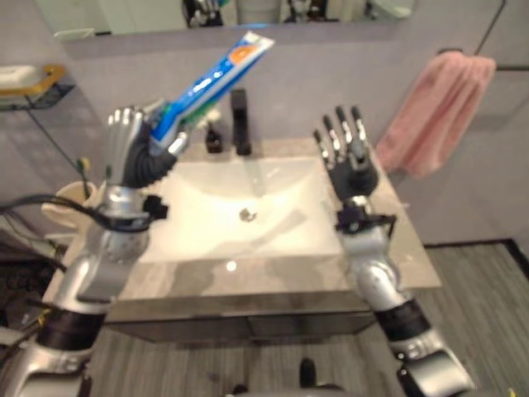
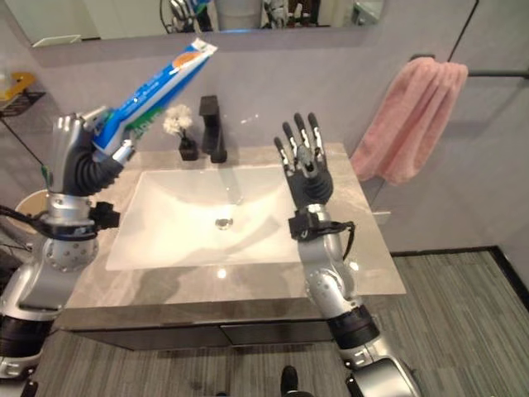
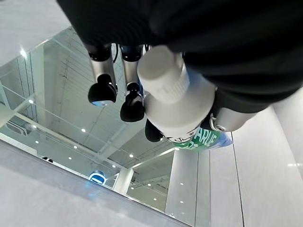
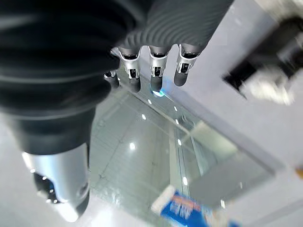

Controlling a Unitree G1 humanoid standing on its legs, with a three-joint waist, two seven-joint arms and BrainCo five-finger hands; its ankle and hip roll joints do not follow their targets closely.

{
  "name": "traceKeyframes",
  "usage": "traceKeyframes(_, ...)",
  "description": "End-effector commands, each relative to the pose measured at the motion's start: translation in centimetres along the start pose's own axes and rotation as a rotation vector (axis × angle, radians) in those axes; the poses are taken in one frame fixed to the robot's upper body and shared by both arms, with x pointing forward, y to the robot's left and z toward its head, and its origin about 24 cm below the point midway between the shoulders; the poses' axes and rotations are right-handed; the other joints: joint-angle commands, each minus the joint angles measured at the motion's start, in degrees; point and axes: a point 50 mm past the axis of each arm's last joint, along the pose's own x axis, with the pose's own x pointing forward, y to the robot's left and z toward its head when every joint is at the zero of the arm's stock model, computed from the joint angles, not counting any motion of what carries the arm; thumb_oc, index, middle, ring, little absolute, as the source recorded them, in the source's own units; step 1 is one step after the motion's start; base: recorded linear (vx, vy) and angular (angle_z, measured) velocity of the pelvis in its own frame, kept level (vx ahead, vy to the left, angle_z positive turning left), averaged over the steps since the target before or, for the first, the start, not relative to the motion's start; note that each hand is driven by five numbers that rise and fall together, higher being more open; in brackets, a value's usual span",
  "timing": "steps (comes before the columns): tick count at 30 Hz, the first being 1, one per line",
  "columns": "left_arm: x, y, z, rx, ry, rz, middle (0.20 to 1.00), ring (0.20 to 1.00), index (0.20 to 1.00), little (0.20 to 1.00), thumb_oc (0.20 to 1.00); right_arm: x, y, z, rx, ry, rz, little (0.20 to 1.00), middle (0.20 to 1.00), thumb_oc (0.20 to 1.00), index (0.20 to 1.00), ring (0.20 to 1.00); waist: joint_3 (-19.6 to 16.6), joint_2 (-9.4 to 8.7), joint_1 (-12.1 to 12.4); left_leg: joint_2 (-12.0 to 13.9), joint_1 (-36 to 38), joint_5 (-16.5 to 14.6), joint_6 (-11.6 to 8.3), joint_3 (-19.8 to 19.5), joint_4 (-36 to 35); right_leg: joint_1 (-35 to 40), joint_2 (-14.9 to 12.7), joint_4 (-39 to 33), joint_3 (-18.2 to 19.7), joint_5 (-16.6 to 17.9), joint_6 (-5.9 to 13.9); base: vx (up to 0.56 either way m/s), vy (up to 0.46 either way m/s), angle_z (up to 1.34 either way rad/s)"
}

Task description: Put brush and paste in cup on sink, flatten towel.

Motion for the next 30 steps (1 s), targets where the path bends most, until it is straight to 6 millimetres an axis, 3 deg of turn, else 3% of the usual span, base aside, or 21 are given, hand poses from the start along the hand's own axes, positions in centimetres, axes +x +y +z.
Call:
traceKeyframes(1, 3.1, 2.7, 2.2, -0.003, -0.177, 0.147, 0.200, 0.200, 0.200, 0.200, 0.200, 2.3, 4.7, 2.2, 0.058, -0.136, 0.250, 1.000, 1.000, 1.000, 1.000, 1.000, -0.91, -2.14, 0.27, 1.09, -1.82, -4.19, 1.22, -3.36, 0.70, 6.10, -4.13, 0.39, -1.87, -6.81, 3.36, 0.03, -0.003, 0.06)
traceKeyframes(4, 2.9, 2.9, 2.3, -0.015, -0.184, 0.150, 0.200, 0.200, 0.200, 0.200, 0.200, 3.0, 5.9, 1.9, 0.041, -0.108, 0.315, 1.000, 1.000, 1.000, 1.000, 1.000, -1.01, -2.24, 0.64, 1.04, -2.43, -4.01, 1.19, -3.61, 0.70, 5.62, -4.16, 0.39, -2.10, -6.69, 3.44, 0.05, 0.007, 0.04)
traceKeyframes(5, 2.9, 3.2, 2.6, -0.019, -0.216, 0.135, 0.200, 0.200, 0.200, 0.200, 0.200, 3.8, 7.2, 2.2, -0.031, -0.089, 0.397, 1.000, 1.000, 1.000, 1.000, 1.000, -1.21, -2.54, 1.12, 0.99, -3.22, -3.87, 1.12, -3.93, 0.70, 5.03, -4.11, 0.39, -2.34, -6.61, 3.57, 0.06, 0.013, 0.03)
traceKeyframes(9, 2.9, 3.2, 2.8, -0.019, -0.238, 0.104, 0.200, 0.200, 0.200, 0.200, 0.200, 4.4, 8.4, 2.3, -0.094, -0.058, 0.479, 1.000, 1.000, 1.000, 1.000, 1.000, -1.50, -2.83, 1.32, 0.90, -3.83, -3.80, 1.08, -4.10, 0.70, 4.51, -4.12, 0.39, -2.49, -6.51, 3.69, 0.05, 0.014, 0.06)
traceKeyframes(21, 2.9, 3.9, 3.1, 0.158, -0.325, 0.036, 0.200, 0.200, 0.200, 0.200, 0.200, 4.2, 7.7, 2.3, -0.198, 0.069, 0.516, 1.000, 1.000, 1.000, 1.000, 1.000, -1.79, -3.70, 1.19, 0.91, -4.29, -4.01, 0.69, -3.95, 0.70, 4.07, -3.86, 0.39, -2.61, -6.61, 4.05, 0.04, 0.004, -0.01)
traceKeyframes(30, 2.7, 3.6, 3.7, 0.159, -0.352, -0.002, 0.200, 0.200, 0.200, 0.200, 0.200, 4.0, 6.2, 1.4, -0.204, 0.148, 0.440, 1.000, 1.000, 1.000, 1.000, 1.000, -1.67, -3.99, 1.15, 0.95, -4.49, -4.09, 0.56, -3.94, 0.70, 3.88, -3.72, 0.39, -2.82, -6.63, 4.13, 0.02, 0.001, 0.00)
